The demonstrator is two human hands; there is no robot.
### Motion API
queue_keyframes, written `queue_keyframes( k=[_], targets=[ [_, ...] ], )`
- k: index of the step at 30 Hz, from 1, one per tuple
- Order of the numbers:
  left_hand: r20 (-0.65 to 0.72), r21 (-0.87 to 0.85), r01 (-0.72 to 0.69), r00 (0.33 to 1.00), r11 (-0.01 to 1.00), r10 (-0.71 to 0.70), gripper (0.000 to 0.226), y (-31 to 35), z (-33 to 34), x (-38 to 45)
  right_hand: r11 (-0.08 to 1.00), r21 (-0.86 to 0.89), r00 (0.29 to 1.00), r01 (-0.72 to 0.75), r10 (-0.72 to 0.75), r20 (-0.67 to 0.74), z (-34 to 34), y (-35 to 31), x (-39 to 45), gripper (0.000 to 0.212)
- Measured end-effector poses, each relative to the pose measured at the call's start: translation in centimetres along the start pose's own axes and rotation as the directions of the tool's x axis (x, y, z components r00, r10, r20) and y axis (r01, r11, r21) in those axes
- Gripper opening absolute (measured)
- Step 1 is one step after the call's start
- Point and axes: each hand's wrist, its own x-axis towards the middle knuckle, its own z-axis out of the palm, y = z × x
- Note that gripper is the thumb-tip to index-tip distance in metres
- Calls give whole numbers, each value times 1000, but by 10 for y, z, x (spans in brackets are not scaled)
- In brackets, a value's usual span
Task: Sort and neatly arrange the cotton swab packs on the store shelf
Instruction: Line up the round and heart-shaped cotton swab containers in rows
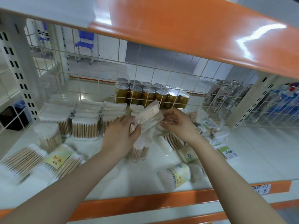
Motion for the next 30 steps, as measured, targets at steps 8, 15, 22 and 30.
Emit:
queue_keyframes(
  k=[8, 15, 22, 30],
  targets=[
    [62, -281, 239, 971, 930, -231, 14, -5, -4, 16, 997, 39, 995, -62, 59, 83, 3, 3, -3, 23],
    [127, -281, 234, 970, 931, -206, 15, -14, -8, 29, 998, 41, 990, -55, 50, 133, 12, 3, -4, 21],
    [189, -287, 271, 956, 919, -223, 16, -23, -10, 31, 995, 87, 986, -47, 32, 163, 17, -3, -5, 27],
    [264, -368, 367, 922, 854, -283, 10, -24, -14, 28, 996, 81, 983, -30, 15, 184, 18, -10, -9, 29]
  ],
)
